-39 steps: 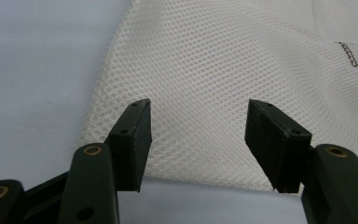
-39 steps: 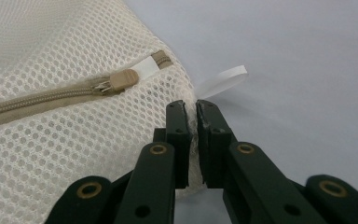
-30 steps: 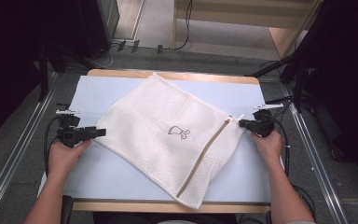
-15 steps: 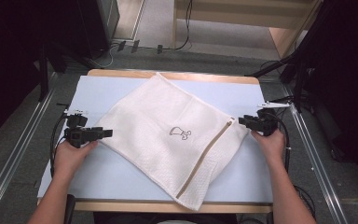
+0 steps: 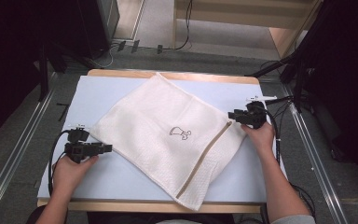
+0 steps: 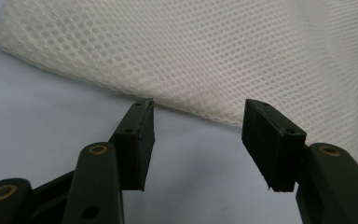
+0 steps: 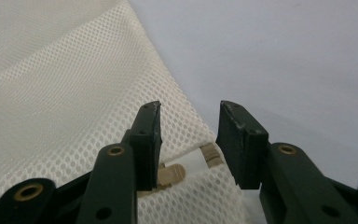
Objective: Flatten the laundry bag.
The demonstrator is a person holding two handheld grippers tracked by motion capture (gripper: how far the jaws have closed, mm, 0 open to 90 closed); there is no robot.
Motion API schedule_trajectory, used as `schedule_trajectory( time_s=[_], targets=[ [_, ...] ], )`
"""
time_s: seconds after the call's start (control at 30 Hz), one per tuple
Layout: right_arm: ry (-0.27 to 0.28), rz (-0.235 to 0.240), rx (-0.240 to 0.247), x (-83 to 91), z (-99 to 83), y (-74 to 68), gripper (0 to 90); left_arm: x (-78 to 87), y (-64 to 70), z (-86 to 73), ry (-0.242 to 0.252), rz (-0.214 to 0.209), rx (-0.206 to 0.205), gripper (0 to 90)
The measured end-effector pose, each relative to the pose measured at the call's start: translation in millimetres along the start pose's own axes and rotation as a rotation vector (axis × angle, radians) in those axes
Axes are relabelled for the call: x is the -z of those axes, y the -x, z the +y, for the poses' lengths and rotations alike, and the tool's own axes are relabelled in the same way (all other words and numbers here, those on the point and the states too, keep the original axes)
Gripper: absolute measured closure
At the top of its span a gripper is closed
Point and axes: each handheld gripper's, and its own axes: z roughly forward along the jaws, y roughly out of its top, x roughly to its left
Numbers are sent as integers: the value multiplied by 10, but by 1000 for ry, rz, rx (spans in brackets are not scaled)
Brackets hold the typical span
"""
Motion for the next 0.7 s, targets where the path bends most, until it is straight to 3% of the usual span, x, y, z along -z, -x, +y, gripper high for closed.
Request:
schedule_trajectory(
  time_s=[0.13,0.23,0.37,0.43,0.57,0.63,0.7],
  targets=[
    [-23,2,28,-101,18,-46,581,-75,36,55,26,6,27,452],
    [-44,-15,53,-187,8,-54,573,-106,45,90,29,24,23,524],
    [-60,-12,39,-249,-10,-46,569,-192,84,147,43,25,2,629],
    [-61,-9,32,-261,-15,-44,603,-246,128,184,49,30,-16,698],
    [-68,-34,70,-263,-22,-42,713,-347,201,255,57,18,-50,836],
    [-76,-67,69,-252,-18,-42,801,-368,195,283,55,1,-47,872],
    [-73,-59,44,-249,-17,-21,841,-369,139,304,48,-42,-23,888]
  ],
)
